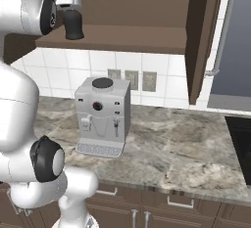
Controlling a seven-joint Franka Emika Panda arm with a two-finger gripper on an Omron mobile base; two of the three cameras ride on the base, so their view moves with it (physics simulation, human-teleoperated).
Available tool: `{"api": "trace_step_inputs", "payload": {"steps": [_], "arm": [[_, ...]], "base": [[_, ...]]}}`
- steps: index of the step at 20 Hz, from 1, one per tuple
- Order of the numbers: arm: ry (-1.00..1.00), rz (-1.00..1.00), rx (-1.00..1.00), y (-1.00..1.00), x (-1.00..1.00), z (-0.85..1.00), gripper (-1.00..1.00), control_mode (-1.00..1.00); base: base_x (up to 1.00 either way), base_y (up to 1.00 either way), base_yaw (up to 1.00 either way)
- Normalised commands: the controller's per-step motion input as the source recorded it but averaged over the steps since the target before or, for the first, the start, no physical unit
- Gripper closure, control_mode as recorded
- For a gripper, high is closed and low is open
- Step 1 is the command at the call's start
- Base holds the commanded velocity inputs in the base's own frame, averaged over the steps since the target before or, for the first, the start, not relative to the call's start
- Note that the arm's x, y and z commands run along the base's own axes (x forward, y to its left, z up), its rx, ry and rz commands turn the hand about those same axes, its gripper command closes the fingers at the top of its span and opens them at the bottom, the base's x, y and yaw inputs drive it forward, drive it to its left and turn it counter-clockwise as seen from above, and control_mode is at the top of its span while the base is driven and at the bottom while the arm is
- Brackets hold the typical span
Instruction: Get the candle and the liquor from the cabinet and move them to the dining counter.
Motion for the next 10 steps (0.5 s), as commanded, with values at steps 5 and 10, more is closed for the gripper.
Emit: {"api": "trace_step_inputs", "payload": {"steps": [5,10], "arm": [[-0.03,0.0,0.0,-0.02,0.49,0.0,-1.0,-1.0],[-0.02,0.0,0.0,0.0,0.48,0.0,-1.0,-1.0]], "base": [[0.0,0.0,0.0],[0.0,0.0,0.0]]}}
